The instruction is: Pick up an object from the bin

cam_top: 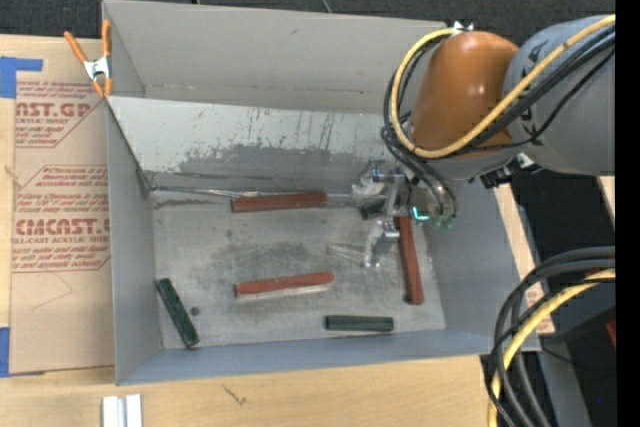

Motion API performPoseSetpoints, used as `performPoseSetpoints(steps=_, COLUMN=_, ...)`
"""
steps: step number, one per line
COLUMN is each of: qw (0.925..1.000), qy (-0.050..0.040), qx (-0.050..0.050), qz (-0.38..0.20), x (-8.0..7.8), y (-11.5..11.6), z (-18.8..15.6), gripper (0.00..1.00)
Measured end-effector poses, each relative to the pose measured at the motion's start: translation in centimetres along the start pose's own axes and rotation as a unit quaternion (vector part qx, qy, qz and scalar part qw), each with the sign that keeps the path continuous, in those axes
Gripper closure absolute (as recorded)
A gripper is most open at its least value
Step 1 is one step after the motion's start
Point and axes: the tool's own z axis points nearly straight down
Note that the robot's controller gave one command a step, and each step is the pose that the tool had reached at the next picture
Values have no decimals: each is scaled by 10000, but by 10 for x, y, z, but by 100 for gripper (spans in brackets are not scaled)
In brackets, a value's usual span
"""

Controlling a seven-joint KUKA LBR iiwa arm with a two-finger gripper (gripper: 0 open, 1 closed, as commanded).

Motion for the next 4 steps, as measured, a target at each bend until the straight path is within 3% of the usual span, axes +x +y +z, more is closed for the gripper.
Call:
performPoseSetpoints(steps=1, qw=10000, qy=-38, qx=3, qz=-2, x=-2, y=0, z=-4, gripper=0)
performPoseSetpoints(steps=2, qw=9962, qy=-53, qx=15, qz=-865, x=1, y=44, z=86, gripper=100)
performPoseSetpoints(steps=3, qw=9962, qy=-75, qx=6, qz=-871, x=1, y=45, z=88, gripper=0)
performPoseSetpoints(steps=4, qw=9962, qy=-76, qx=6, qz=-870, x=1, y=45, z=88, gripper=0)
